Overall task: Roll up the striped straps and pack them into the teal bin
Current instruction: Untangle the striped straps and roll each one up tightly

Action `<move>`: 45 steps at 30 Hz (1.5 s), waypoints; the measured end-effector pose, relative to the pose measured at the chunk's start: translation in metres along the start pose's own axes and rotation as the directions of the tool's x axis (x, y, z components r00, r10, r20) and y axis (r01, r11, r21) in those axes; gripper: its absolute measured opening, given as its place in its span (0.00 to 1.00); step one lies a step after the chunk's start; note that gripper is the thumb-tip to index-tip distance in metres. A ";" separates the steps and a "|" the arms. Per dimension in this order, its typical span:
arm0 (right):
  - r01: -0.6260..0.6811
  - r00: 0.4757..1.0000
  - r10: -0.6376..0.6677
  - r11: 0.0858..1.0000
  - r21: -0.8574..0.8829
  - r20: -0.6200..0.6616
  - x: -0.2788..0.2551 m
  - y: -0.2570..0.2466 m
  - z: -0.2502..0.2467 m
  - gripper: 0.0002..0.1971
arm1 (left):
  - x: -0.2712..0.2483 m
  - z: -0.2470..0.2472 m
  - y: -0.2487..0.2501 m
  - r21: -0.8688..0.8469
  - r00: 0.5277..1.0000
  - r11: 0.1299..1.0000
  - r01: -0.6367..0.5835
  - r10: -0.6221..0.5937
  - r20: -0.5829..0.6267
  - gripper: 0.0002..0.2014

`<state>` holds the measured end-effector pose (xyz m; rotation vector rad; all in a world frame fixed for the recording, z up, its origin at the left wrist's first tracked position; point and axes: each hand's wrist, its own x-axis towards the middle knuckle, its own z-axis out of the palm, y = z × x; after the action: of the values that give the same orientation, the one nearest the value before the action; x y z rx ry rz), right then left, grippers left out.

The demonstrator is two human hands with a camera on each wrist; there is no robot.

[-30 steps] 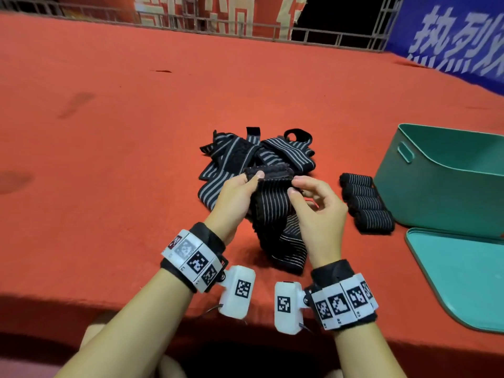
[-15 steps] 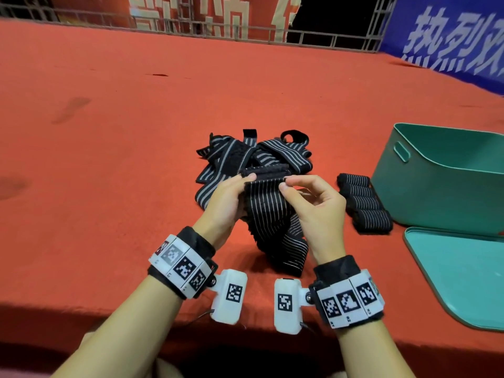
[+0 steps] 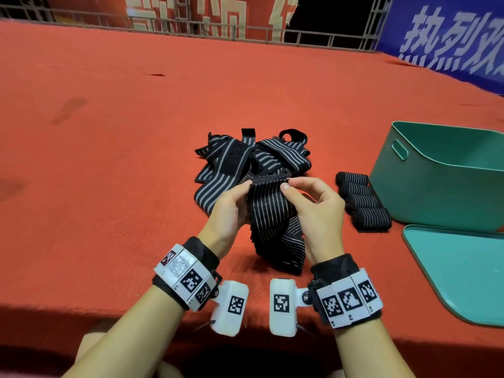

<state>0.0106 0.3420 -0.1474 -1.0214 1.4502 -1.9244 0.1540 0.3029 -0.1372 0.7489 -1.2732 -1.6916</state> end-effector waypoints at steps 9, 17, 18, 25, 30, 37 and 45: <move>-0.011 1.000 0.011 1.000 -0.007 -0.029 -0.002 0.003 0.001 0.04 | 0.002 0.002 -0.015 0.131 0.991 0.983 -0.129 0.132 -0.014 0.11; 0.090 0.994 -0.099 0.983 -0.160 -0.044 -0.002 0.006 -0.002 0.14 | 0.005 0.002 -0.016 0.115 0.993 0.988 -0.104 0.110 -0.050 0.12; 0.109 0.991 -0.122 0.971 -0.211 -0.048 -0.001 0.007 -0.002 0.15 | 0.005 0.002 -0.015 0.111 0.991 0.987 -0.116 0.123 -0.058 0.12; 0.013 0.932 0.082 0.966 -0.257 0.353 0.000 0.011 0.005 0.19 | 0.022 0.010 0.006 0.046 0.957 0.974 -0.224 0.228 -0.176 0.12; 0.132 0.912 0.068 0.885 -0.447 0.404 0.008 0.004 0.008 0.21 | 0.048 0.022 0.033 0.018 0.930 0.959 -0.284 0.280 -0.240 0.12; 0.158 0.889 0.028 0.917 -0.366 0.456 0.013 0.000 -0.002 0.16 | 0.062 0.018 0.042 0.103 0.899 0.929 -0.355 0.370 -0.234 0.09; 0.019 0.889 0.132 0.946 -0.323 0.439 0.020 -0.002 -0.017 0.17 | 0.055 0.004 0.013 0.076 0.981 0.989 -0.128 0.137 -0.136 0.10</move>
<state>-0.0151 0.3369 -0.1426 -1.4449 1.5091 -1.3017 0.1297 0.2543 -0.1218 0.7906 -1.2575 -1.4699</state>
